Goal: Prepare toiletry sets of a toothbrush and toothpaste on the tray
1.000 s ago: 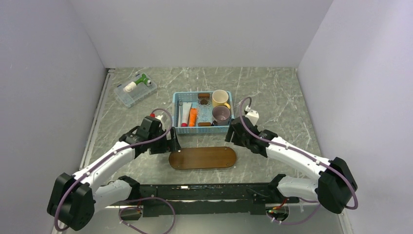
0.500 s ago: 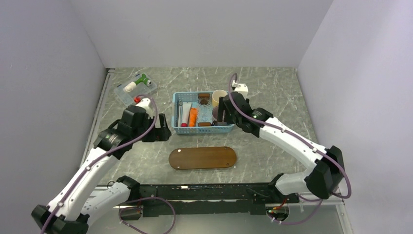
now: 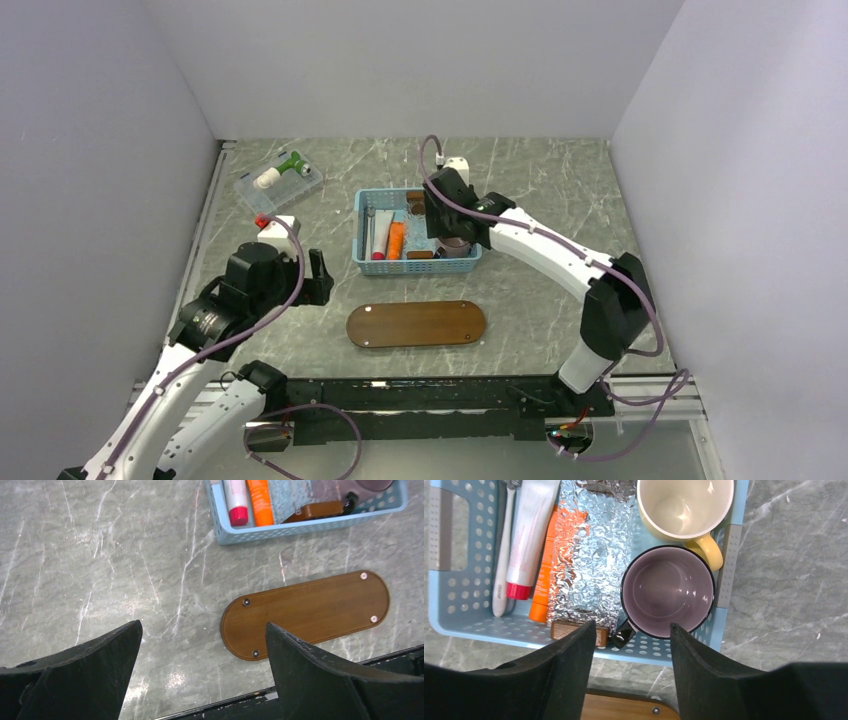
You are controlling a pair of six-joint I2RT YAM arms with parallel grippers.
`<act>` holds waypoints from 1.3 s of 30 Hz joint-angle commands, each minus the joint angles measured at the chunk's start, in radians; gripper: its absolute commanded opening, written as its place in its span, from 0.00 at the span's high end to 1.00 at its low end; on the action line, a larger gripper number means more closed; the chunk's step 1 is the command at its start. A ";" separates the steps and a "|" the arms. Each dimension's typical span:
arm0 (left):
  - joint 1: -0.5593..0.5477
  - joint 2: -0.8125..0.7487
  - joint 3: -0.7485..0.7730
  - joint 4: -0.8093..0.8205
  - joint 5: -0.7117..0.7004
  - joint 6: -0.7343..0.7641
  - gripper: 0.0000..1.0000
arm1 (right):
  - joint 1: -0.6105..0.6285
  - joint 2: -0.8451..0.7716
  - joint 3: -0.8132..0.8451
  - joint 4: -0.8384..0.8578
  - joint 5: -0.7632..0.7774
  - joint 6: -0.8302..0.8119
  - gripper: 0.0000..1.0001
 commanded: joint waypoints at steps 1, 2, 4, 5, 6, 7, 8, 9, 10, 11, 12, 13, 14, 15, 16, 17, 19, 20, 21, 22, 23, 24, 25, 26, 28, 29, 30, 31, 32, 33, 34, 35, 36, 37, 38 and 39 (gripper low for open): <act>-0.003 -0.002 -0.031 0.057 -0.008 0.032 0.01 | 0.004 0.033 0.058 -0.029 -0.017 -0.059 0.46; -0.003 0.002 -0.029 0.057 -0.001 0.034 0.01 | 0.003 0.046 0.062 -0.029 -0.025 -0.065 0.48; -0.002 0.007 -0.026 0.047 -0.004 0.034 0.01 | 0.004 0.065 0.070 -0.027 -0.034 -0.070 0.51; -0.002 0.010 -0.028 0.043 -0.006 0.034 0.01 | 0.004 0.076 0.072 -0.026 -0.034 -0.071 0.51; -0.003 0.009 -0.030 0.042 -0.007 0.034 0.01 | 0.003 0.087 0.076 -0.025 -0.034 -0.070 0.52; -0.003 0.008 -0.032 0.041 -0.008 0.035 0.01 | 0.003 0.095 0.076 -0.022 -0.036 -0.070 0.53; -0.003 0.006 -0.033 0.043 -0.007 0.035 0.01 | 0.002 0.102 0.077 -0.019 -0.038 -0.069 0.54; -0.003 0.004 -0.034 0.044 -0.008 0.035 0.01 | 0.001 0.107 0.078 -0.016 -0.041 -0.069 0.55; -0.002 0.002 -0.034 0.045 -0.007 0.037 0.00 | 0.002 0.114 0.081 -0.013 -0.046 -0.070 0.57; -0.002 0.000 -0.035 0.046 -0.005 0.037 0.01 | 0.001 0.123 0.084 -0.014 -0.048 -0.069 0.58; -0.002 -0.001 -0.036 0.046 -0.005 0.037 0.01 | 0.000 0.131 0.087 -0.016 -0.046 -0.069 0.59; -0.003 -0.001 -0.036 0.045 -0.006 0.037 0.01 | 0.000 0.140 0.092 -0.017 -0.045 -0.067 0.60; -0.002 -0.002 -0.036 0.045 -0.006 0.037 0.01 | -0.002 0.145 0.095 -0.018 -0.046 -0.068 0.61; -0.002 -0.002 -0.036 0.045 -0.007 0.038 0.01 | -0.002 0.151 0.098 -0.018 -0.046 -0.067 0.62; -0.002 -0.004 -0.036 0.044 -0.006 0.037 0.01 | -0.005 0.155 0.099 -0.017 -0.046 -0.067 0.63; -0.002 -0.004 -0.036 0.044 -0.006 0.036 0.01 | -0.005 0.158 0.099 -0.016 -0.047 -0.067 0.63; -0.002 -0.004 -0.036 0.044 -0.008 0.037 0.01 | -0.009 0.167 0.101 -0.017 -0.046 -0.067 0.63; -0.002 -0.005 -0.036 0.044 -0.010 0.037 0.00 | -0.011 0.172 0.101 -0.019 -0.045 -0.068 0.64; -0.002 -0.006 -0.036 0.044 -0.010 0.037 0.00 | -0.012 0.176 0.100 -0.020 -0.045 -0.066 0.64; -0.002 -0.005 -0.036 0.044 -0.011 0.037 0.00 | -0.014 0.177 0.097 -0.019 -0.043 -0.064 0.65; -0.002 -0.006 -0.037 0.044 -0.010 0.037 0.01 | -0.017 0.178 0.093 -0.018 -0.040 -0.063 0.66; -0.003 -0.004 -0.036 0.044 -0.010 0.037 0.01 | -0.018 0.178 0.088 -0.013 -0.039 -0.061 0.67; -0.003 -0.003 -0.036 0.042 -0.012 0.037 0.01 | -0.021 0.177 0.081 -0.009 -0.041 -0.061 0.69; -0.002 -0.002 -0.037 0.042 -0.011 0.037 0.01 | -0.024 0.176 0.076 -0.004 -0.044 -0.060 0.70; -0.002 0.000 -0.036 0.042 -0.012 0.037 0.01 | -0.028 0.178 0.071 -0.002 -0.054 -0.058 0.71; -0.003 0.001 -0.037 0.041 -0.012 0.037 0.01 | -0.030 0.181 0.070 -0.001 -0.059 -0.058 0.71; -0.003 0.002 -0.036 0.042 -0.012 0.037 0.01 | -0.031 0.182 0.068 0.001 -0.062 -0.057 0.71; -0.002 0.001 -0.036 0.042 -0.013 0.037 0.01 | -0.031 0.184 0.065 0.003 -0.067 -0.056 0.71; -0.002 0.002 -0.036 0.042 -0.014 0.037 0.01 | -0.032 0.185 0.062 0.007 -0.074 -0.055 0.71; -0.001 0.001 -0.036 0.041 -0.015 0.037 0.01 | -0.033 0.187 0.059 0.012 -0.080 -0.054 0.71; -0.002 0.000 -0.036 0.039 -0.015 0.037 0.01 | -0.033 0.187 0.056 0.014 -0.083 -0.053 0.71; -0.002 0.000 -0.036 0.039 -0.015 0.037 0.00 | -0.032 0.191 0.055 0.016 -0.086 -0.052 0.71; -0.002 0.000 -0.036 0.040 -0.016 0.037 0.00 | -0.033 0.195 0.054 0.017 -0.090 -0.050 0.71; -0.002 0.001 -0.036 0.039 -0.017 0.037 0.01 | -0.032 0.198 0.052 0.018 -0.093 -0.049 0.71; -0.003 0.002 -0.037 0.040 -0.017 0.037 0.01 | -0.034 0.201 0.050 0.020 -0.098 -0.048 0.71; -0.003 0.002 -0.036 0.040 -0.017 0.037 0.01 | -0.032 0.204 0.048 0.021 -0.102 -0.047 0.71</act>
